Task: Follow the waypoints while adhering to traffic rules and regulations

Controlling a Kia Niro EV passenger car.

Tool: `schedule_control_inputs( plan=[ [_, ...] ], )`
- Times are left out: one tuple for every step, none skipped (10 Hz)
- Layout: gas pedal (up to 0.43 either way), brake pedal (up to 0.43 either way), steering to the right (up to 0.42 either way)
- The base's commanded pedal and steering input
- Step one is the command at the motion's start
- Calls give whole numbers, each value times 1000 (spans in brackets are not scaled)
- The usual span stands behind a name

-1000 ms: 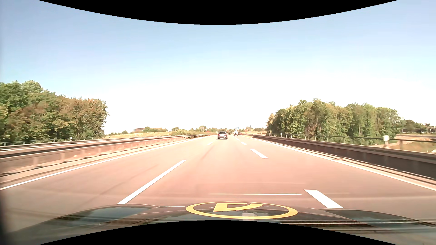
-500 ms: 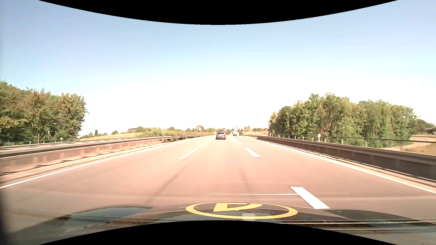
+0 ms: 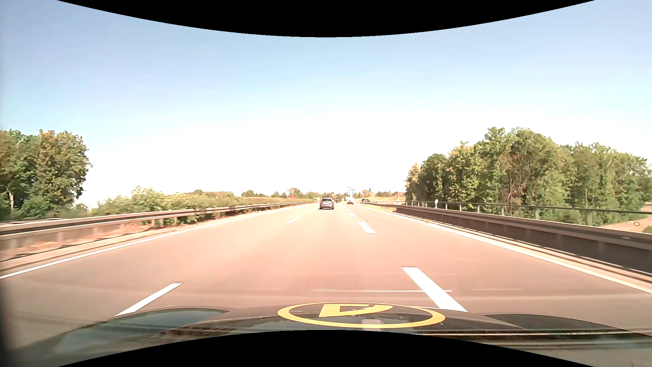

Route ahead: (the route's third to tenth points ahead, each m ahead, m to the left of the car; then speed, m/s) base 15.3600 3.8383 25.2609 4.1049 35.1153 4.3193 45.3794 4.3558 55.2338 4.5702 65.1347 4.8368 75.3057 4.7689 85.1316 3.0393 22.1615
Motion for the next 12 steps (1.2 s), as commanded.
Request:
schedule_control_inputs(
  plan=[
    [0, 0, 5],
    [0, 0, 4],
    [0, 0, 4],
    [0, 0, 5],
    [0, 0, 5],
    [0, 0, 5],
    [0, 0, 5],
    [0, 0, 4],
    [0, 0, 5],
    [0, 0, 3],
    [0, 0, 3],
    [0, 0, 3]
  ],
)
